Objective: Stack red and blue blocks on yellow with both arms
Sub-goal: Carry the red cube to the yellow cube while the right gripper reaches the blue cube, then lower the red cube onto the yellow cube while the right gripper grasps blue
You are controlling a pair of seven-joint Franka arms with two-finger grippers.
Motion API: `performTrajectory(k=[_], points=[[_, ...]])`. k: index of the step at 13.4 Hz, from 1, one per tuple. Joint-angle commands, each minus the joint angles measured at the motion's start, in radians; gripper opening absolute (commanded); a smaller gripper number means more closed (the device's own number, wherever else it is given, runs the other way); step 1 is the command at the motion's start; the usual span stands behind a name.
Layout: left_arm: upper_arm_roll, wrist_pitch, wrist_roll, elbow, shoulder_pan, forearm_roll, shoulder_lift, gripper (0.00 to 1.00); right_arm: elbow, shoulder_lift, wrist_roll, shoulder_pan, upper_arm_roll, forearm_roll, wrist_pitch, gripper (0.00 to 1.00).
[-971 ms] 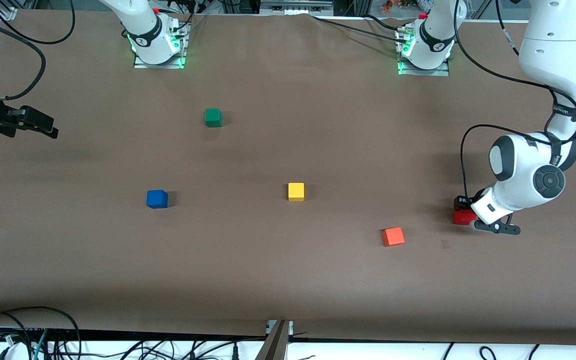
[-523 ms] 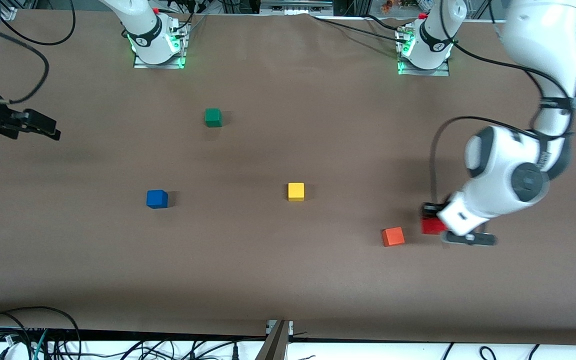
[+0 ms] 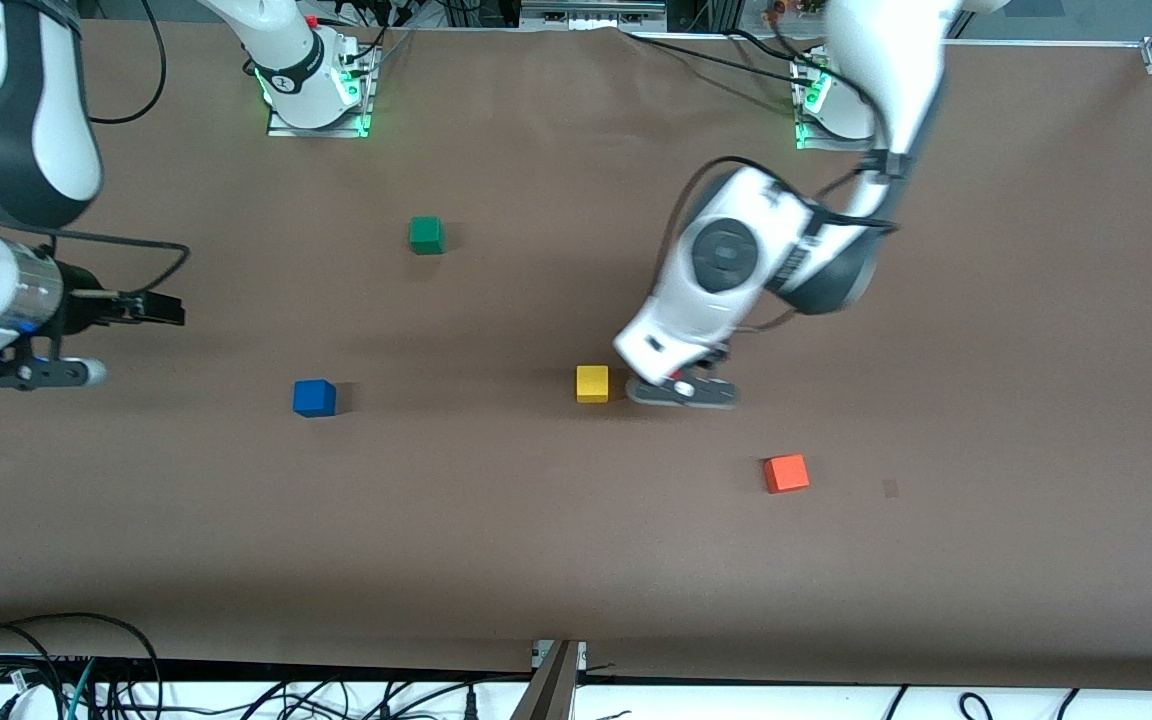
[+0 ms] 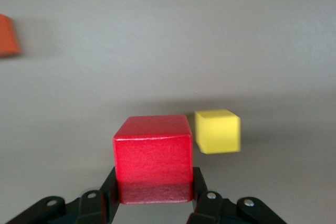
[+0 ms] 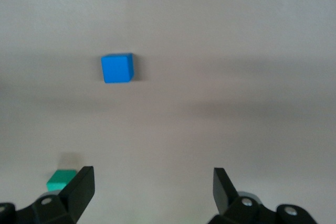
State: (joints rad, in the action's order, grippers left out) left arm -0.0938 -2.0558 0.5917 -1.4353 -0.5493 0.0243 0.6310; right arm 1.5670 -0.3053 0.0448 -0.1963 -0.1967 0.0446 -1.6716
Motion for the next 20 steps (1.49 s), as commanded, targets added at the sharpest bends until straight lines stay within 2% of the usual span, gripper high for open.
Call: performTrajectory(k=[1, 3, 7, 10, 15, 20], points=[[0.023, 0.022, 0.048, 0.108, -0.058, 0.011, 0.088, 0.00, 0.164, -0.023, -0.003, -0.080, -0.003, 0.009, -0.234, 1.00], [0.023, 0.022, 0.053, 0.131, -0.066, 0.011, 0.116, 0.00, 0.212, -0.072, -0.005, -0.101, -0.001, 0.015, -0.359, 1.00], [0.026, 0.022, 0.053, 0.225, -0.086, 0.008, 0.194, 0.00, 0.209, -0.207, -0.003, -0.120, -0.001, 0.057, -0.532, 1.00], [0.028, 0.020, 0.051, 0.225, -0.092, 0.006, 0.204, 0.00, 0.215, -0.264, -0.003, -0.120, 0.000, 0.060, -0.606, 0.99], [0.028, 0.019, 0.051, 0.214, -0.112, 0.005, 0.216, 0.00, 0.219, -0.298, -0.005, -0.120, 0.020, 0.061, -0.662, 0.98], [0.029, 0.019, 0.051, 0.217, -0.110, -0.006, 0.223, 0.00, 0.242, -0.302, -0.005, -0.118, 0.020, 0.061, -0.674, 0.79]])
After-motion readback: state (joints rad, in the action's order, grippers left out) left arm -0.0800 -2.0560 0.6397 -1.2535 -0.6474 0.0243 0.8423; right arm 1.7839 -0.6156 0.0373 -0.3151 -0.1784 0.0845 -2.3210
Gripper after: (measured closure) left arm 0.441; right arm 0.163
